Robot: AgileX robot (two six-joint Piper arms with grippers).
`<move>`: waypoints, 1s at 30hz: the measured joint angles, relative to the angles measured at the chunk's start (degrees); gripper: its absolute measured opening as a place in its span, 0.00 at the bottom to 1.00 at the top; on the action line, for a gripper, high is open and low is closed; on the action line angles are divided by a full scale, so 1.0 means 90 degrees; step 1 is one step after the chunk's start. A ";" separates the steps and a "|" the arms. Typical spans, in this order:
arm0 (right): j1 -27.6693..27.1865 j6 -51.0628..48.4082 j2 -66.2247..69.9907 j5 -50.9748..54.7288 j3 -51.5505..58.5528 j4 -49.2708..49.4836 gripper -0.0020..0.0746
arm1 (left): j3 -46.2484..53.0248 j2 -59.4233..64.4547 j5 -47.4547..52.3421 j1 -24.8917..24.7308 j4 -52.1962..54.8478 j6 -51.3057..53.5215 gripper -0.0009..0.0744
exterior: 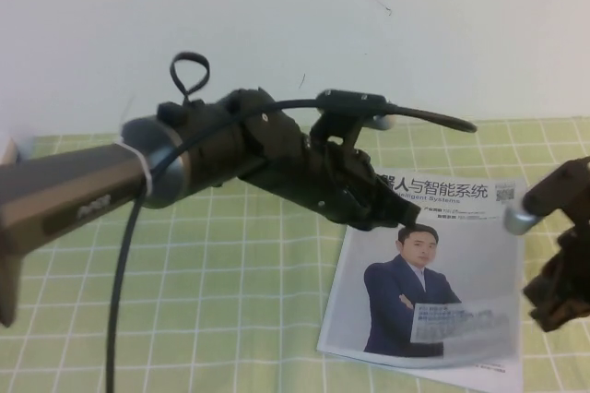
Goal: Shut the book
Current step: 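Close the open booklet and leave it lying on the table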
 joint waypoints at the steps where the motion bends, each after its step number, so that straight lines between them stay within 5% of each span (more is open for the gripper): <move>1: -0.0014 0.0295 -0.0269 0.0177 0.0000 -0.0390 0.02 | 0.0000 -0.0139 0.0017 0.0000 0.0250 0.0000 0.01; 10: -0.0025 0.2684 -0.2671 0.2092 0.0052 -0.3226 0.02 | 0.0013 -0.1378 0.0401 0.0000 0.4596 -0.2529 0.01; 17: -0.0025 0.3307 -0.4708 0.2628 0.0094 -0.3484 0.02 | 0.0444 -0.2678 0.0835 0.0000 0.7784 -0.5304 0.01; 30: -0.0025 0.3355 -0.7664 0.1961 0.1940 -0.2682 0.02 | 0.2883 -0.5893 -0.1073 0.0000 0.8542 -0.6470 0.01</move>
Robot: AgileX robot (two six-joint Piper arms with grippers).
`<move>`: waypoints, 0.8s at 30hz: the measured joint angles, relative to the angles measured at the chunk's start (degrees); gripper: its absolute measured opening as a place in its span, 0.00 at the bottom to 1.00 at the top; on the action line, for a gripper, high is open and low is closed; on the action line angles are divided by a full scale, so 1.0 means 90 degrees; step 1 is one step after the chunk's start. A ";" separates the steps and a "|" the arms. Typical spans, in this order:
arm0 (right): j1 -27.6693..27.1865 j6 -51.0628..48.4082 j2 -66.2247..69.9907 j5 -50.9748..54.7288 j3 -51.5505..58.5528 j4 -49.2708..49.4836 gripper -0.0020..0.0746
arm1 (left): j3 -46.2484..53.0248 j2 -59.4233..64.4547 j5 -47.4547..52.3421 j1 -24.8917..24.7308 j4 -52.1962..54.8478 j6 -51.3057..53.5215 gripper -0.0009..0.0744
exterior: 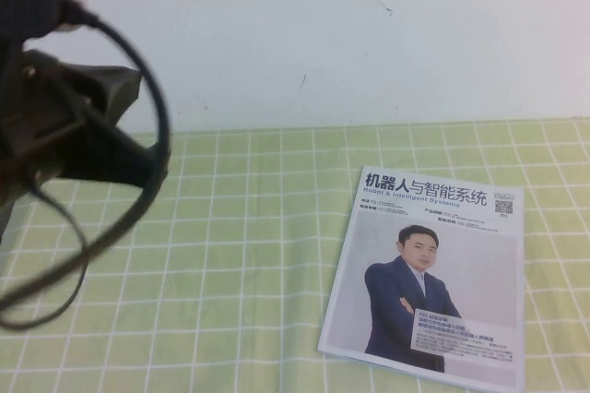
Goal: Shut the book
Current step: 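Close the open booklet and leave it lying on the table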
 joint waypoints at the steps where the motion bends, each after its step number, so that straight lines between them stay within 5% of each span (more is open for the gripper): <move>1: 0.0000 0.0000 -0.0081 -0.0084 0.0206 0.0142 0.02 | 0.0144 -0.0156 -0.0138 0.0000 0.0000 -0.0023 0.01; 11: 0.0000 -0.0145 -0.0125 -0.0481 0.0641 0.0780 0.02 | 0.0486 -0.0601 -0.1904 0.0000 0.0104 -0.0102 0.01; 24: 0.0000 -0.0179 -0.0140 -0.0494 0.0641 0.0885 0.02 | 0.0486 -0.0601 -0.2173 0.0000 0.0882 -0.0102 0.01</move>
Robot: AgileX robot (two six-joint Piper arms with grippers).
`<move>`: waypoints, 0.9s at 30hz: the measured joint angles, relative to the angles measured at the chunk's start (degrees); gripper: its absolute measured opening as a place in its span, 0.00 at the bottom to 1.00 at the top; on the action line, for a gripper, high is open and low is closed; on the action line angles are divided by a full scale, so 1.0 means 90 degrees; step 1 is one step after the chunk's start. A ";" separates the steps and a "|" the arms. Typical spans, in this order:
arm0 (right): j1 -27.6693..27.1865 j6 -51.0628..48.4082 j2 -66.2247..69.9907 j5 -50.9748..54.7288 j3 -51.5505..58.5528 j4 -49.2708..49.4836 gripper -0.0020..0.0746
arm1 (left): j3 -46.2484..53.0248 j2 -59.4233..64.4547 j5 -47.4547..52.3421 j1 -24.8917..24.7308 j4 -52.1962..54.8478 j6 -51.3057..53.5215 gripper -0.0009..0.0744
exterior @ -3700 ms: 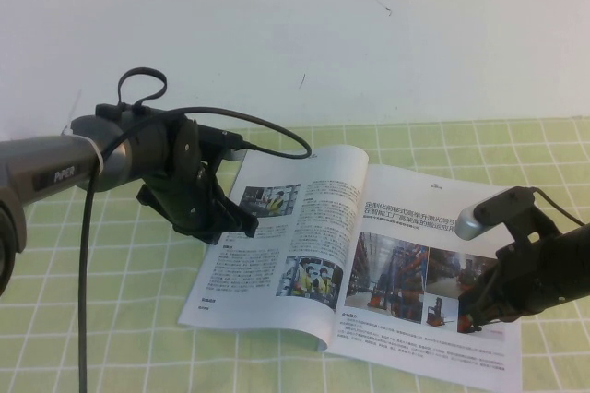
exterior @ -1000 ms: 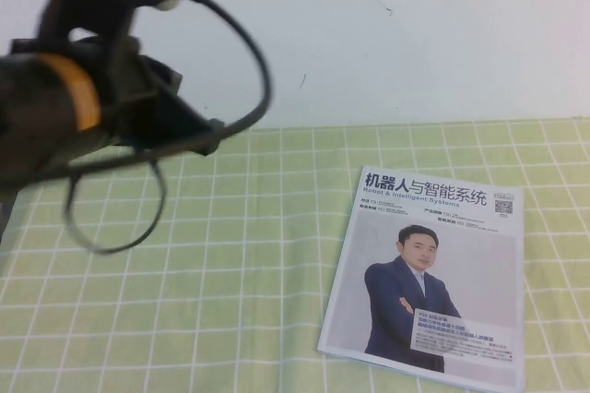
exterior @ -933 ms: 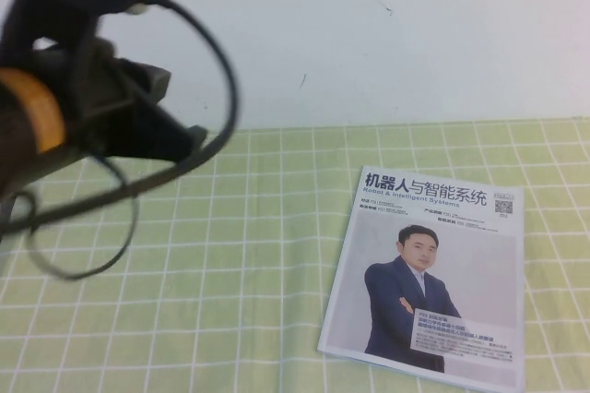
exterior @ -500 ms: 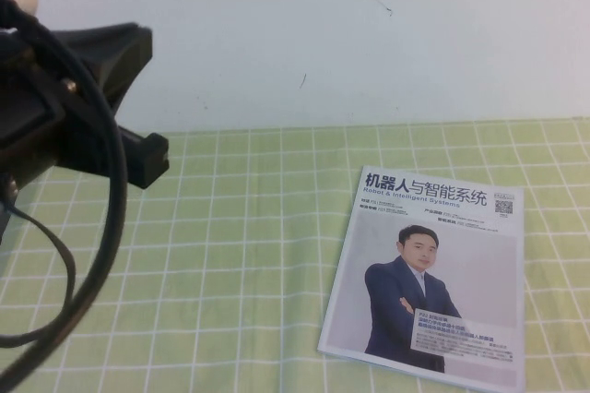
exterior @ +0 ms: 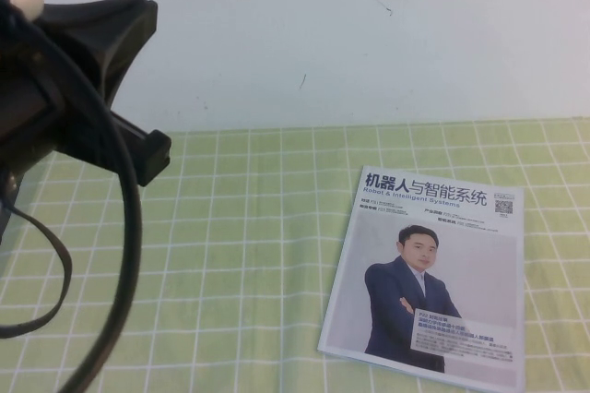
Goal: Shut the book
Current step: 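Close the open booklet and leave it lying on the table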
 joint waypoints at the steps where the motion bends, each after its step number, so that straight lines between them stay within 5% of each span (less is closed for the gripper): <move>1: 0.0000 0.0000 0.0000 0.0000 0.0000 0.0000 0.02 | 0.0000 0.0000 -0.0010 0.0000 0.0096 0.0000 0.01; 27: 0.0000 0.0012 0.0000 0.0000 0.0000 0.0000 0.02 | 0.0006 -0.0015 0.0001 0.0000 0.1439 0.0010 0.01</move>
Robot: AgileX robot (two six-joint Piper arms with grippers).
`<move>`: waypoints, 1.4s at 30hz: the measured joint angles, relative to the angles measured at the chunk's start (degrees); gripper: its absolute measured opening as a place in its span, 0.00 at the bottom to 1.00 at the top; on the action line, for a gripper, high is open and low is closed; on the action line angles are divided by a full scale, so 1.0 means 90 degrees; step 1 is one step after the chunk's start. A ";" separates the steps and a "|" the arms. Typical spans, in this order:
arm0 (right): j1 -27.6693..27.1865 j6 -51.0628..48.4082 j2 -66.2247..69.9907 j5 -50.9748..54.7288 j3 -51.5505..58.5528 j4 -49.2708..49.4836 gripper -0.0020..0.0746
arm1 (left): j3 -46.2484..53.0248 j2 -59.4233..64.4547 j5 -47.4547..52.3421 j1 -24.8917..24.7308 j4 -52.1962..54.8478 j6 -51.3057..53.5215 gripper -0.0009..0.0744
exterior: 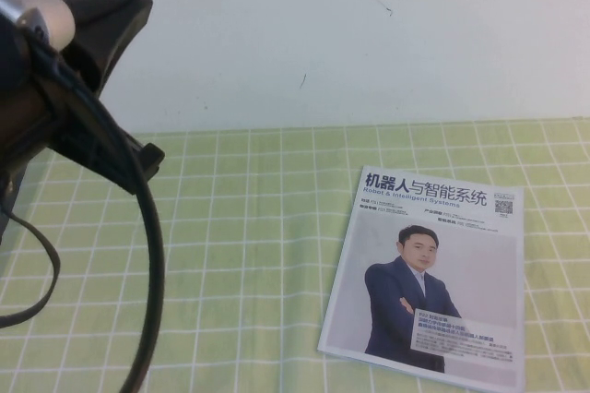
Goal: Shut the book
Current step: 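Close the open booklet and leave it lying on the table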
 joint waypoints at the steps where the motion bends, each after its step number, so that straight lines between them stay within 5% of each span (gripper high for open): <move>1: 0.0000 0.0000 0.0000 0.0000 0.0000 0.0000 0.02 | 0.0000 -0.0018 0.0065 0.0000 0.0000 0.0000 0.01; 7: 0.0000 0.0000 0.0000 0.0000 0.0000 0.0000 0.02 | 0.0000 -0.0483 0.0537 0.0000 -0.0392 -0.0283 0.01; 18: 0.0000 0.0000 0.0000 0.0000 0.0010 0.0000 0.02 | 0.0263 -0.2548 0.3221 0.0000 -0.1532 -0.0934 0.01; 34: 0.0000 -0.0070 0.0000 0.0000 0.0010 0.0000 0.02 | 0.3229 -0.5575 0.3137 0.0000 -0.1298 -0.1917 0.01; 42: 0.0000 -0.0083 0.0000 0.0000 0.0010 0.0010 0.02 | 0.4215 -0.5808 0.3137 0.0000 -0.1009 -0.2480 0.01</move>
